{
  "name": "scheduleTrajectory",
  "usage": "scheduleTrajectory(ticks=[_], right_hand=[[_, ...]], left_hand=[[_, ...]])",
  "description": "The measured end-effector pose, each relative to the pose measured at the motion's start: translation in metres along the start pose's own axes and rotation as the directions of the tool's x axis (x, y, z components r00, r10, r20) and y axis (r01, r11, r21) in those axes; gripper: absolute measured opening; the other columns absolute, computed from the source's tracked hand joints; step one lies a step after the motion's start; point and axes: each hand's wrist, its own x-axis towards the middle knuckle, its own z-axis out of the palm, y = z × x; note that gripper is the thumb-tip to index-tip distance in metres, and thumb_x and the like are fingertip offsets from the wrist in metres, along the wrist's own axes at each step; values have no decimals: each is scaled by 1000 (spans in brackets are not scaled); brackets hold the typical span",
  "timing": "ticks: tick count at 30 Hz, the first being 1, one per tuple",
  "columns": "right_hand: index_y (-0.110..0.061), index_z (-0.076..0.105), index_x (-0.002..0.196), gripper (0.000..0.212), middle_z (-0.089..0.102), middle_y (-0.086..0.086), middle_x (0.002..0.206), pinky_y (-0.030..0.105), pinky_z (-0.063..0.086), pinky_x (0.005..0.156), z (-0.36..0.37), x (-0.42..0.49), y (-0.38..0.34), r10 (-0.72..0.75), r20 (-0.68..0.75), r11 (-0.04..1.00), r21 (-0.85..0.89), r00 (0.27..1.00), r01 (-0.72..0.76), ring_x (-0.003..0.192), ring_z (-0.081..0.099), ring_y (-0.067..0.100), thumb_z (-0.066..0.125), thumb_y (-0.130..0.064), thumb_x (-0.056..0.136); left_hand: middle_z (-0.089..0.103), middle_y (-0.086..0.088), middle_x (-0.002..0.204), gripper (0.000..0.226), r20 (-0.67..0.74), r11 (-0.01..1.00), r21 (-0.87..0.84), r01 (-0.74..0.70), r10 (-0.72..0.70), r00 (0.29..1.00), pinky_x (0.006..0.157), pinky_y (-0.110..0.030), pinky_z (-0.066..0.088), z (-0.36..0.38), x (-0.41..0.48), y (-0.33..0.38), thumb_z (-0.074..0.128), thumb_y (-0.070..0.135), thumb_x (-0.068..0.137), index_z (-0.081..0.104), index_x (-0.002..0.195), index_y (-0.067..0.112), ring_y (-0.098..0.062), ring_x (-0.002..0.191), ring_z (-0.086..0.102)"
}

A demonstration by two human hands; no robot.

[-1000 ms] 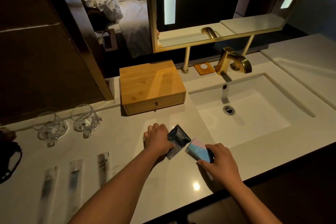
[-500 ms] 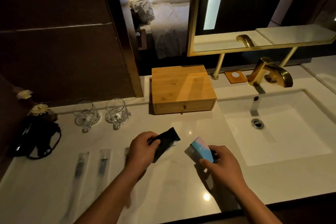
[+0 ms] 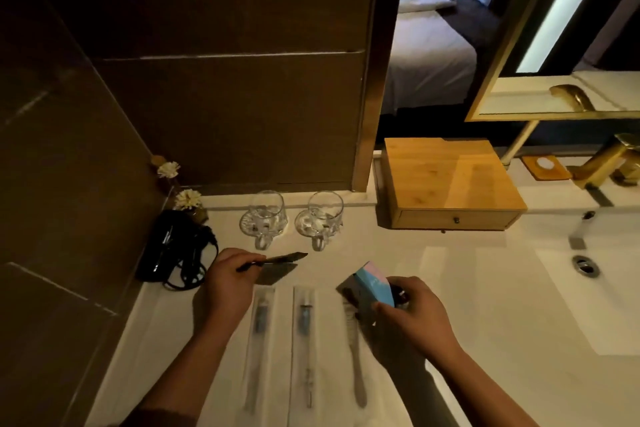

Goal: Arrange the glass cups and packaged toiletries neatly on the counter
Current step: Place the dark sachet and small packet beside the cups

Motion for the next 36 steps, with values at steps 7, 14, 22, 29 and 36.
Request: scheduleTrajectory(ticks=[7, 14, 22, 29, 36], right_hand=[[-28, 64, 108, 43, 56, -9, 93, 27, 50, 67, 30, 28, -22, 13, -73, 973, -228, 997, -30, 84, 55, 11, 73, -46, 71], [-30, 61, 93, 32, 54, -7, 87, 22, 39, 57, 55, 49, -34, 29, -144, 932, -354, 989, -79, 81, 47, 11, 72, -47, 69], [-26, 60, 99, 40, 60, 0, 97, 30, 50, 70, 76, 60, -37, 83, -168, 921, -363, 982, -139, 87, 49, 15, 71, -53, 72], [-26, 59, 110, 59, 59, -2, 104, 29, 50, 67, 82, 62, -41, 59, -149, 921, -373, 987, -111, 89, 50, 13, 65, -69, 70], [-34, 56, 109, 47, 57, -3, 109, 28, 53, 71, 70, 65, -41, 60, 11, 939, -339, 998, -53, 91, 53, 16, 77, -46, 68]], left_hand=[[56, 13, 106, 42, 115, 989, 132, -60, 45, 992, 90, -28, 49, -4, 34, -49, 64, -9, 84, 75, 84, 31, -16, 98, 62], [57, 4, 126, 40, 165, 967, 233, -106, 68, 984, 99, -44, 53, -4, 37, -56, 57, -10, 85, 74, 100, 24, -24, 116, 58], [61, -7, 118, 28, 118, 927, 374, -39, -6, 993, 90, -48, 52, 5, 31, -44, 76, 24, 82, 73, 110, 20, -34, 115, 53], [60, -5, 120, 61, 223, 799, 586, -136, 2, 975, 98, -43, 46, 16, 41, -38, 62, 70, 74, 67, 114, 25, -28, 115, 52], [61, -6, 123, 55, 321, 740, 627, -244, 40, 946, 99, -44, 46, 13, 53, -44, 67, 60, 76, 67, 116, 22, -28, 115, 56]])
